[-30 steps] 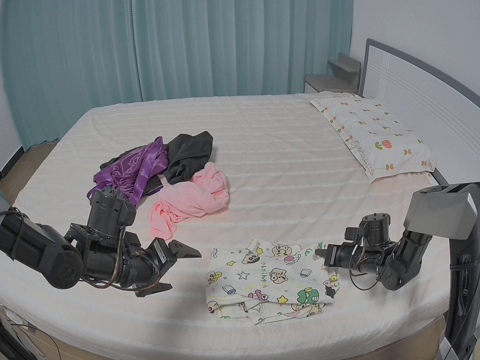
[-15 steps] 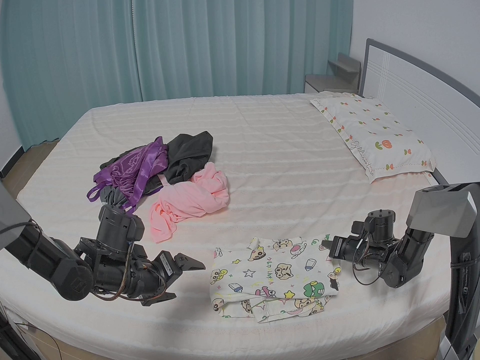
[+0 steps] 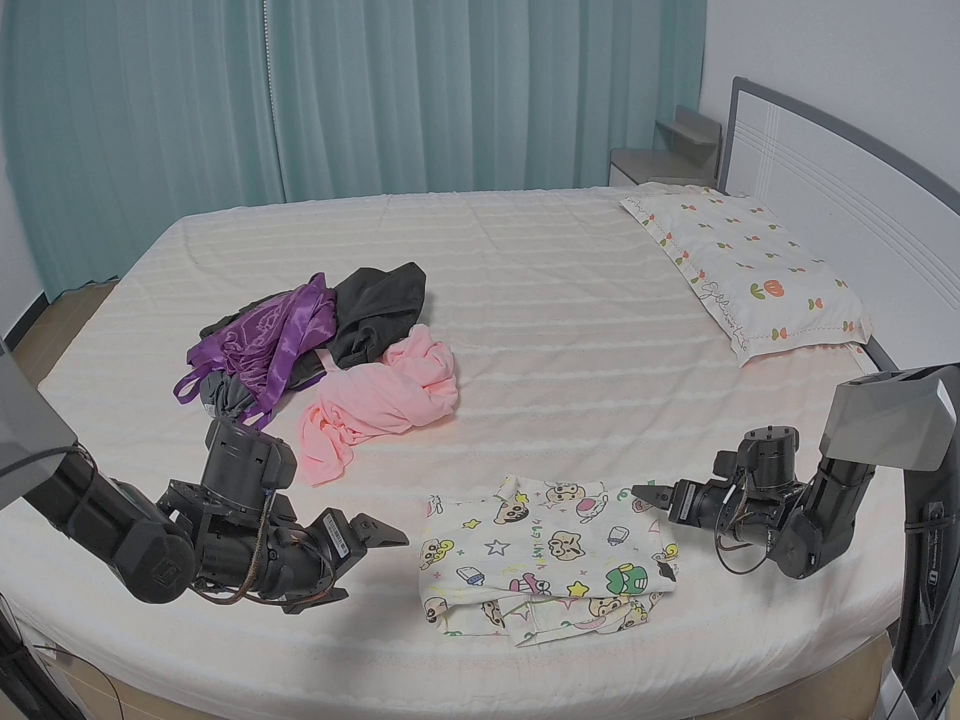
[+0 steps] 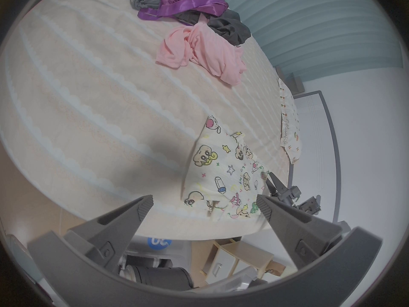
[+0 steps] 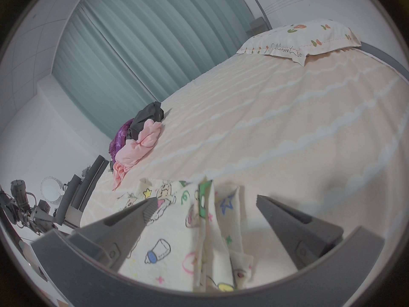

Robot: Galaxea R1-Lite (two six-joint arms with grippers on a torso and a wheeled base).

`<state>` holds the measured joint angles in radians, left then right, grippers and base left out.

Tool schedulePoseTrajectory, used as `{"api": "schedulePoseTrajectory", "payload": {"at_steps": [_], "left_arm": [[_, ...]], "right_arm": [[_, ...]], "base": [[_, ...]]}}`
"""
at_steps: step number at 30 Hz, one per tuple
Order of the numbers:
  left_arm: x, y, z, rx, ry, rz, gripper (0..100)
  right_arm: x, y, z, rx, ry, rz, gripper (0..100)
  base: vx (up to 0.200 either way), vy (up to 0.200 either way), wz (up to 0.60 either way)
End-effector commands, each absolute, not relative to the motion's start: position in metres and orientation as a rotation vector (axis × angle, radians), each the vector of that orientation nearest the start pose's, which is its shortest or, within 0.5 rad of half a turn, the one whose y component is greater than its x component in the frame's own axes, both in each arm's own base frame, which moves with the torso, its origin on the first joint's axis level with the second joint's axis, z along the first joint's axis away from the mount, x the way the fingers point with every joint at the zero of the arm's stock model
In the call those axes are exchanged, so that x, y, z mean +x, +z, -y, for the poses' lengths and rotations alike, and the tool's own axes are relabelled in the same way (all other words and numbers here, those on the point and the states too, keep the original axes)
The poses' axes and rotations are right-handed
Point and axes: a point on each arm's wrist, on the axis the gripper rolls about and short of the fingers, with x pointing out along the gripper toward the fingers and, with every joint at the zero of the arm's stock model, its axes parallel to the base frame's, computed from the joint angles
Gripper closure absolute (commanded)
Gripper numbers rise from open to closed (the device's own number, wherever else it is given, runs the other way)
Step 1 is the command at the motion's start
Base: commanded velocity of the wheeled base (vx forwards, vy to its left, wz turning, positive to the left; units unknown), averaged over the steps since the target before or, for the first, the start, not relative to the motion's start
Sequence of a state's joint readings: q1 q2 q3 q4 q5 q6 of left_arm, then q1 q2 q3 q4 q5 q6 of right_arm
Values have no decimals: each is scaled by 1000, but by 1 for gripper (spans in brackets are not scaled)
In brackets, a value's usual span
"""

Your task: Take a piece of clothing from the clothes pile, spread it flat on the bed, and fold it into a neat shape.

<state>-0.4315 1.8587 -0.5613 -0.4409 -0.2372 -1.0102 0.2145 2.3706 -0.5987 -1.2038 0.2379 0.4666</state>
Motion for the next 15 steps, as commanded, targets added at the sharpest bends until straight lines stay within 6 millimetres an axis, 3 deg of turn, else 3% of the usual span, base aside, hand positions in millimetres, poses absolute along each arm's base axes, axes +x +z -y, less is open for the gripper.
{"api": "schedulePoseTrajectory", "payload": {"at_steps": [1, 3, 5, 7, 8, 15], "left_arm": [[250, 46, 128, -774, -121, -1105, 0], [254, 38, 135, -752, -117, -1093, 0], [264, 13, 154, -697, -97, -1048, 0], [269, 4, 160, -677, -88, -1026, 0], [276, -13, 167, -626, -69, -999, 0], [295, -29, 182, -508, -132, -955, 0]], "right_arm": [[311, -29, -77, 464, 310, -716, 0], [300, -33, -80, 461, 316, -758, 0], [286, -38, -86, 454, 330, -806, 0], [284, -39, -89, 458, 337, -810, 0], [283, -40, -93, 482, 341, -811, 0], [286, -47, -102, 531, 363, -769, 0]], "base": [[0, 0, 0], [0, 0, 0], [0, 0, 0], [0, 0, 0], [0, 0, 0], [0, 0, 0]]}}
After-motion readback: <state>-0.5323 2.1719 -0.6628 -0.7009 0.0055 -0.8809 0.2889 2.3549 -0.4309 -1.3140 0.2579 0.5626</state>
